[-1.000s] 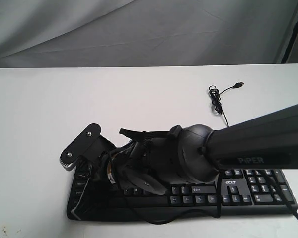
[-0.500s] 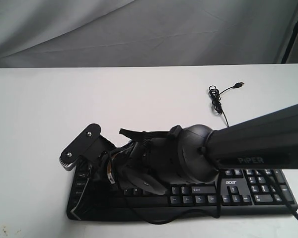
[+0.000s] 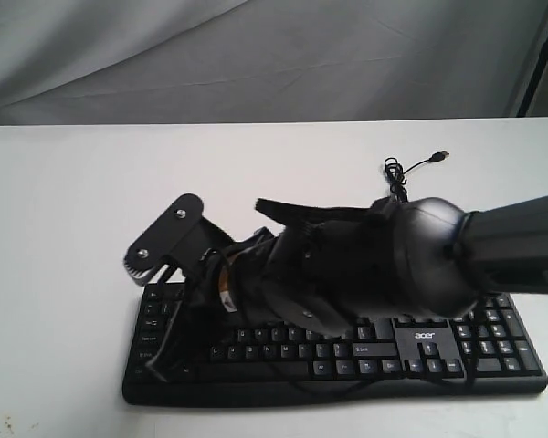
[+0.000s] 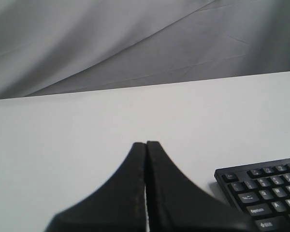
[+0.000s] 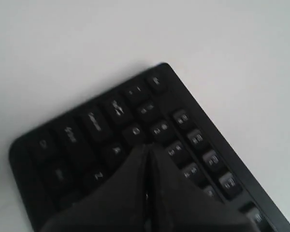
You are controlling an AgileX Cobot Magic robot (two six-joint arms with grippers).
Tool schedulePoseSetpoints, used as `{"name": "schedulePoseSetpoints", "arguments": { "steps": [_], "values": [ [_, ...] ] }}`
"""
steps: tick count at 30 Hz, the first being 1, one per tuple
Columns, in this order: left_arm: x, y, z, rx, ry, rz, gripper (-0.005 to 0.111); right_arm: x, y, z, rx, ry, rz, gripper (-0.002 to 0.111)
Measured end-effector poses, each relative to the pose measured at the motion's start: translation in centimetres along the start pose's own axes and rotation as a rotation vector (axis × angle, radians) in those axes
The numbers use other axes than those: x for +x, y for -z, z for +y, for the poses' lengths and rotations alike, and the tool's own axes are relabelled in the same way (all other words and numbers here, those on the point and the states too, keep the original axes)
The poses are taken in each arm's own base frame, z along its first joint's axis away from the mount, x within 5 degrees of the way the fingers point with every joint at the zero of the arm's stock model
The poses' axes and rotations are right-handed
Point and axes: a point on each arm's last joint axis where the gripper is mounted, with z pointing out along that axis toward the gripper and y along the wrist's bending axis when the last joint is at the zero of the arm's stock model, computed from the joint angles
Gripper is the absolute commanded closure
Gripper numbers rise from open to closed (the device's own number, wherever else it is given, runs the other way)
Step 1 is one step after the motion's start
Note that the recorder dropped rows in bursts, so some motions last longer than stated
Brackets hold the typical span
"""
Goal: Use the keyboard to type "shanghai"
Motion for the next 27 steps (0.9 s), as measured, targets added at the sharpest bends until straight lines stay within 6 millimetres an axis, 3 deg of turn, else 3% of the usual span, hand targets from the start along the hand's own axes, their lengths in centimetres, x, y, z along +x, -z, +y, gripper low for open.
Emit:
{"name": "schedulePoseSetpoints", "arguments": {
  "steps": [8,16,21,27],
  "values": [
    [0.0,0.0,0.0,0.0,0.0,0.0,0.107,4.5,1.3,-3.3,0.044,-0.106,0.033,0.108],
    [0.0,0.0,0.0,0.0,0.0,0.0,0.107,5.3,1.5,-4.8,0.072,-0.151,0.044,0.108],
    [0.0,0.0,0.0,0.0,0.0,0.0,0.107,6.9,1.4,-4.5,0.061,-0.157,0.047,0.108],
    [0.0,0.0,0.0,0.0,0.0,0.0,0.107,7.3,1.4,-4.9,0.067,-0.173,0.033,0.108]
  ]
}}
